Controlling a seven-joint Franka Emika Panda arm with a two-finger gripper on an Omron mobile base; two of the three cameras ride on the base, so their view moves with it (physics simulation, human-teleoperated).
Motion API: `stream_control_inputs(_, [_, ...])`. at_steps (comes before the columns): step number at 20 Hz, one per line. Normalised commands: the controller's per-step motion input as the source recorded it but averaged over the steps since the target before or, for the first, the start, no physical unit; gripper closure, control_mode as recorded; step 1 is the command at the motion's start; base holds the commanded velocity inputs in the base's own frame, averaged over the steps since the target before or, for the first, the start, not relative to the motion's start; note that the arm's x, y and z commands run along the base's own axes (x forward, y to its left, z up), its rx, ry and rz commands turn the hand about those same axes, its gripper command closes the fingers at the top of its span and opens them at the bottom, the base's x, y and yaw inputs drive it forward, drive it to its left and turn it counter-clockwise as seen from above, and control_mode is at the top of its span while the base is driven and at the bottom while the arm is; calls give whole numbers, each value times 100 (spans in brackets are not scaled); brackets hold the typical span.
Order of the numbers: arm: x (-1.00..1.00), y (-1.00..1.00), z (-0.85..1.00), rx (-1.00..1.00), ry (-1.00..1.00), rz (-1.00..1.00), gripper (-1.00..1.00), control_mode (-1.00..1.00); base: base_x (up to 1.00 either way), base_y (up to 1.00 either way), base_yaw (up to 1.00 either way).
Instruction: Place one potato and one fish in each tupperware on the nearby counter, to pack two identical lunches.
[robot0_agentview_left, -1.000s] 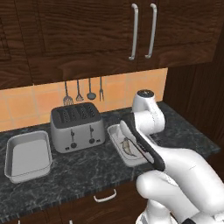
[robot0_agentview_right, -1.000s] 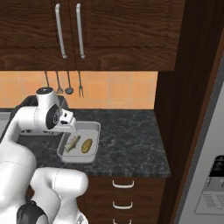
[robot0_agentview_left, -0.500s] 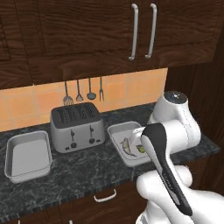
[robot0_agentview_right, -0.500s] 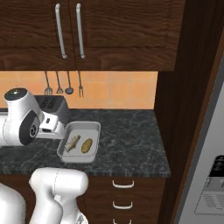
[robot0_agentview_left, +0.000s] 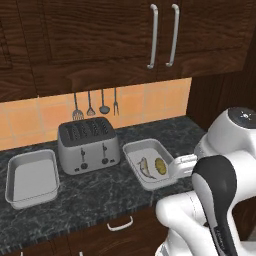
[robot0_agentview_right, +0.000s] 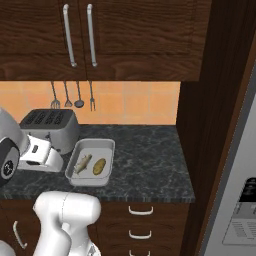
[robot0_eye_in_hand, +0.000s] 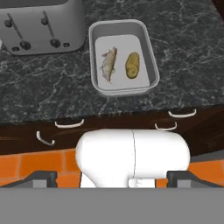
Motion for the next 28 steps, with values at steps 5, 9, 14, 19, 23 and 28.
stream_control_inputs(5, [-9,-3,0,0,-2,-1,-100,-100,0,0,0])
stream_control_inputs(9, [0,0,0,0,0,0,-100,100,-31,-13,-6])
stream_control_inputs(14, [0,0,0,0,0,0,-100,100,-88,-75,-35])
stream_control_inputs(19, [0,0,0,0,0,0,-100,100,-20,-100,-37])
stream_control_inputs(23, [0,0,0,0,0,0,-100,100,28,-100,23])
stream_control_inputs(28, [0,0,0,0,0,0,-100,100,2,-100,9])
